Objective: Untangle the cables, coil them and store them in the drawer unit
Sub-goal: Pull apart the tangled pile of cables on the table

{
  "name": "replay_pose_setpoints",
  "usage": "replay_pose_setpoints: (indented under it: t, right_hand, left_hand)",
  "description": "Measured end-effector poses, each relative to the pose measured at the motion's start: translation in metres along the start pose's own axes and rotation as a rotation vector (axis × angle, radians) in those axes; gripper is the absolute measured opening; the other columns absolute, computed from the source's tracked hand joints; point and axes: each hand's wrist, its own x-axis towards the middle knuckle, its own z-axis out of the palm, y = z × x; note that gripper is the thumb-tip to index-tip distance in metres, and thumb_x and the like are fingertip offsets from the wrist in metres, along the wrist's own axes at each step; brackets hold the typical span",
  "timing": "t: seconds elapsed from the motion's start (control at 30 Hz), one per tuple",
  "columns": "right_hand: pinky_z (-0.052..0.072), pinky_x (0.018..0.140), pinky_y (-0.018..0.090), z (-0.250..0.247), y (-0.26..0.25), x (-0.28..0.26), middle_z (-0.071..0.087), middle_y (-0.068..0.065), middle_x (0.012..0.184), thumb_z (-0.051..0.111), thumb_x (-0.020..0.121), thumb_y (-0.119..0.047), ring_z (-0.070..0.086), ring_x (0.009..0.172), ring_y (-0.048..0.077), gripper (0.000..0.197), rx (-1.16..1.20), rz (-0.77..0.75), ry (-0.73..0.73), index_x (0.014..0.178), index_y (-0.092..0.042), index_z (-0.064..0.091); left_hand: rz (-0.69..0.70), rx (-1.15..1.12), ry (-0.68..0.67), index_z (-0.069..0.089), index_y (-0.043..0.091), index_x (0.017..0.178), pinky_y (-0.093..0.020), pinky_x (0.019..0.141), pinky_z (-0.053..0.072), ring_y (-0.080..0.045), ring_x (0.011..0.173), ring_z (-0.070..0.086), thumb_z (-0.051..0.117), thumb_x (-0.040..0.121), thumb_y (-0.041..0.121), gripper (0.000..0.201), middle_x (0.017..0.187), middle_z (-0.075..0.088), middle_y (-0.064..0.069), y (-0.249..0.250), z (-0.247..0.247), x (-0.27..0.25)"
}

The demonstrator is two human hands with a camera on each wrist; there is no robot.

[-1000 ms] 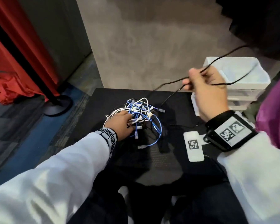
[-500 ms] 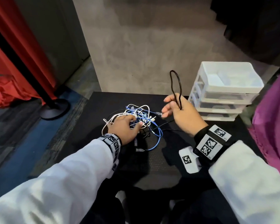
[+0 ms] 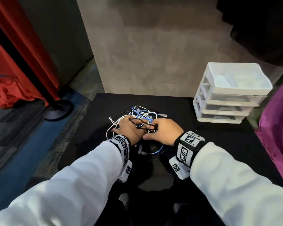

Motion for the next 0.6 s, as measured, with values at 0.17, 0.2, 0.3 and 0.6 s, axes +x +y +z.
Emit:
replay_pose_setpoints:
  t: [0.17,0.2,0.3,0.6]
  right_hand:
    - [0.045,0.065,0.028,0.018,0.008,0.008,0.067,0.002,0.075,0.065,0.088,-0.025,0.064,0.075,0.026,0.016,0.009,0.106,-0.022,0.076,-0.016,0.062]
    - [0.046,0.062,0.028,0.018,0.008,0.009,0.068,0.006,0.074,0.063,0.091,-0.021,0.063,0.069,0.026,0.017,0.113,0.126,-0.023,0.077,-0.012,0.063]
    - [0.038,0.05,0.027,-0.001,-0.004,0.006,0.059,0.003,0.065,0.06,0.1,-0.013,0.047,0.05,0.018,0.022,0.588,0.12,0.034,0.078,-0.014,0.059]
    - [0.037,0.055,0.034,-0.128,-0.009,-0.029,0.049,0.002,0.067,0.054,0.104,-0.007,0.035,0.037,0.003,0.025,0.899,-0.091,0.421,0.082,-0.018,0.056]
  left_hand:
    - [0.065,0.128,0.004,0.064,0.062,0.119,-0.079,0.109,0.019,-0.017,0.138,0.034,0.066,0.088,0.057,0.032,0.134,0.047,0.016,-0.004,-0.001,-0.005]
    - [0.081,0.151,-0.005,0.063,0.061,0.122,-0.079,0.11,0.016,-0.02,0.138,0.029,0.067,0.088,0.056,0.035,0.135,0.043,0.014,-0.006,-0.001,-0.006]
    - [0.085,0.208,-0.001,0.059,0.057,0.13,-0.082,0.11,0.012,-0.025,0.138,0.023,0.068,0.086,0.058,0.045,0.134,0.036,0.009,-0.015,-0.004,-0.007]
    - [0.046,0.299,-0.032,0.043,0.059,0.142,-0.075,0.113,0.017,-0.025,0.143,0.024,0.063,0.083,0.068,0.062,0.146,0.03,0.011,-0.033,-0.023,0.008]
